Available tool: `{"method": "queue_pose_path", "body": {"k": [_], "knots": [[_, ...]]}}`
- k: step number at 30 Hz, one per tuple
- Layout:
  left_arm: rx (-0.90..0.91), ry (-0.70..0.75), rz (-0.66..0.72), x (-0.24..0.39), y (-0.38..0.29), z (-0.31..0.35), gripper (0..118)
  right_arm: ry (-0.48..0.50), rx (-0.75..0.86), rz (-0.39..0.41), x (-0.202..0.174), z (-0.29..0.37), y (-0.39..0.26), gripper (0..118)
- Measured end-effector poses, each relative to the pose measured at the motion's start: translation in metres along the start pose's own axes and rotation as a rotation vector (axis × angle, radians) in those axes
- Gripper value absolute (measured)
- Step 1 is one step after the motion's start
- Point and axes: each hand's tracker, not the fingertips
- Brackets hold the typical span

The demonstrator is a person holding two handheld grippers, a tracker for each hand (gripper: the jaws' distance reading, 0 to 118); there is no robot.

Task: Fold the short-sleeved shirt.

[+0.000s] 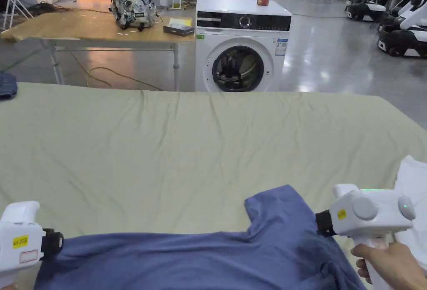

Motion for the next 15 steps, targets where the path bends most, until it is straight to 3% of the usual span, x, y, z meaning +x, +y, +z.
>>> {"method": "queue_pose_path", "body": {"k": [4,15], "knots": [[0.017,0.006,-0.009,0.006,-0.003,0.009,0,0.036,-0.071,0.032,0.003,-0.019,0.008,58],[0.017,0.009,0.008,0.008,-0.001,0.005,0,0.025,-0.123,-0.031,-0.019,-0.019,0.002,54]]}}
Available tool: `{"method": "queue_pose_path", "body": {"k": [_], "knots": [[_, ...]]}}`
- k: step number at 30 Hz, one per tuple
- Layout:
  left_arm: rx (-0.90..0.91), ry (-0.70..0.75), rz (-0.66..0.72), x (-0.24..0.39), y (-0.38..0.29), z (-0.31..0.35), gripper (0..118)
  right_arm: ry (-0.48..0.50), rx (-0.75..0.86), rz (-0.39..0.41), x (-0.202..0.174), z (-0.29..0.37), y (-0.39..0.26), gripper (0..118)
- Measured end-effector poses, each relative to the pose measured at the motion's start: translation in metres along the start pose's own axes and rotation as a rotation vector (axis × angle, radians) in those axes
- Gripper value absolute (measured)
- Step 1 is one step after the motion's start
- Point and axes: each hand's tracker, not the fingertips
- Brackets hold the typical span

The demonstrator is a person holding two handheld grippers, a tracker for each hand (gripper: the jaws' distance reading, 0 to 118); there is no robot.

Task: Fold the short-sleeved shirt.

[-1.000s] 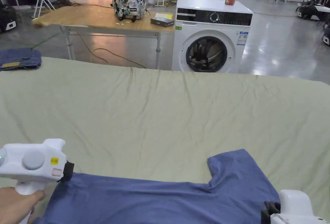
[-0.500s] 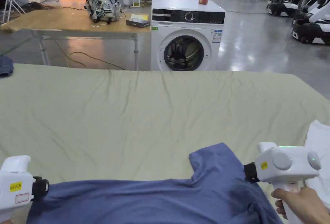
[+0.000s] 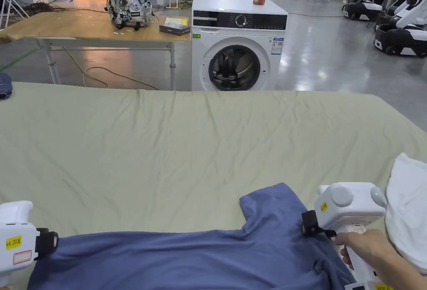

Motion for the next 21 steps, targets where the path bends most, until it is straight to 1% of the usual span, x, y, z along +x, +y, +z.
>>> {"method": "queue_pose_path", "body": {"k": [1,2,6,8,10,11,12,13,14,17,19,20,21], "knots": [[-0.002,-0.002,0.003,0.0,-0.001,0.0,0,-0.003,0.009,0.006,-0.002,0.001,0.0,46],[-0.004,-0.003,0.003,-0.001,-0.001,-0.002,0,-0.013,0.015,0.015,-0.006,0.003,0.001,43],[-0.014,-0.001,-0.001,0.001,-0.004,-0.004,0,-0.021,-0.003,0.047,-0.009,0.004,0.01,43],[-0.017,0.001,-0.001,0.002,-0.005,-0.005,0,-0.021,-0.011,0.054,0.003,-0.012,0.024,43],[-0.022,0.002,0.0,0.003,-0.006,-0.006,0,-0.021,-0.01,0.056,0.003,-0.012,0.024,43],[-0.023,0.003,0.0,0.003,-0.007,-0.007,0,-0.022,-0.008,0.056,0.001,-0.01,0.022,39],[-0.024,0.005,0.001,0.003,-0.007,-0.007,0,-0.023,0.002,0.057,-0.003,-0.005,0.018,27],[-0.025,0.007,0.002,0.003,-0.008,-0.008,0,-0.028,0.025,0.064,-0.006,-0.004,0.015,6],[-0.028,0.007,0.004,0.002,-0.008,-0.01,0,-0.04,0.041,0.081,-0.007,-0.002,0.014,0],[-0.03,0.007,0.007,0.002,-0.009,-0.01,0,0.004,0.084,0.063,0.006,0.0,0.012,0],[-0.023,0.006,0.008,0.0,-0.009,-0.007,0,0.066,0.116,0.025,0.014,0.013,0.011,0],[-0.018,0.002,0.009,0.0,-0.008,-0.004,0,0.076,0.144,0.014,0.021,0.017,0.012,0],[-0.01,-0.004,0.012,-0.001,-0.007,-0.002,0,0.08,0.18,0.02,0.023,0.027,0.01,0]]}}
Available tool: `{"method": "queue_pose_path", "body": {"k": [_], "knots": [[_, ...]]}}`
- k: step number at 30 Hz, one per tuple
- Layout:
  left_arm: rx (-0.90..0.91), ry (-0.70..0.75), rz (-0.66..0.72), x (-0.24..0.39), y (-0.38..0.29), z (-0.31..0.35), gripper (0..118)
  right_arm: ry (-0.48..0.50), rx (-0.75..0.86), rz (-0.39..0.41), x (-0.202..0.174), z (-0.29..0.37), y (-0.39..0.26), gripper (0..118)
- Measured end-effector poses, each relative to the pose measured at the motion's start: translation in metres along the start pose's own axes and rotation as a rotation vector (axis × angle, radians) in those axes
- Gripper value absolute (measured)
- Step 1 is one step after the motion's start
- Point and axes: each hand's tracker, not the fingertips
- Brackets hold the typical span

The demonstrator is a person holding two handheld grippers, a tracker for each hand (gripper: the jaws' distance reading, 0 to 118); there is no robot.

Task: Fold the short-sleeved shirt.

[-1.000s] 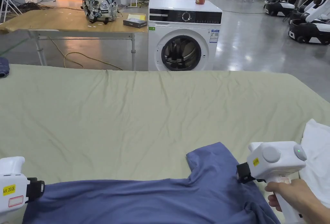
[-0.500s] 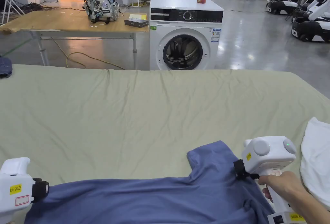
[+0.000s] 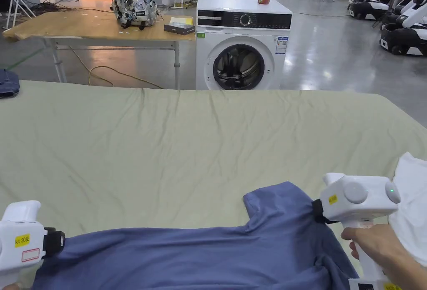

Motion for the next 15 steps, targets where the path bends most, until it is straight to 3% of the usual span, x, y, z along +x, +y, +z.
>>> {"method": "queue_pose_path", "body": {"k": [7,15], "knots": [[0.069,-0.037,-0.004,-0.01,-0.001,0.039,0,0.056,0.109,0.02,-0.008,0.093,-0.024,0],[0.116,-0.085,0.007,-0.021,-0.028,0.101,0,0.039,0.164,0.043,-0.003,0.162,-0.086,0]]}}
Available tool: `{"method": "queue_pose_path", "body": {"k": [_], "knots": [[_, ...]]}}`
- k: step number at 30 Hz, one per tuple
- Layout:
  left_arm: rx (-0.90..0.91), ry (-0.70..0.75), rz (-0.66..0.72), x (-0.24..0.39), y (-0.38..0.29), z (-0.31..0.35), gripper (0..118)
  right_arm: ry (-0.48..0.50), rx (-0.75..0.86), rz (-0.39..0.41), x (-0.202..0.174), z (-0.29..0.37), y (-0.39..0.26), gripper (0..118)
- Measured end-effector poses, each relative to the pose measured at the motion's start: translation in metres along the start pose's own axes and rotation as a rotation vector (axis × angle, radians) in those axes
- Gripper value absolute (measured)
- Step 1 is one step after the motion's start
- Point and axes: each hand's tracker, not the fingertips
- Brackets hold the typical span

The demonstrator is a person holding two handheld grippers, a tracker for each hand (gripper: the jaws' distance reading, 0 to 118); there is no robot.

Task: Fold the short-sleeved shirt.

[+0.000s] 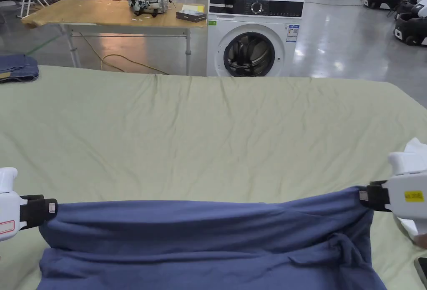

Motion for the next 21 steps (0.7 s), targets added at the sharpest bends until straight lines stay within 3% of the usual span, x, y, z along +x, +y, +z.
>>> {"method": "queue_pose_path", "body": {"k": [9,15,21], "knots": [[-0.129,-0.044,0.026,-0.004,-0.078,0.035,0,-0.014,-0.116,0.01,0.002,0.028,-0.093,0],[-0.296,-0.009,0.034,-0.007,-0.123,0.017,0,-0.042,-0.27,0.008,0.004,-0.002,-0.138,0],[-0.339,0.029,-0.022,0.001,-0.13,0.006,0,-0.06,-0.329,0.014,0.009,-0.018,-0.151,0]]}}
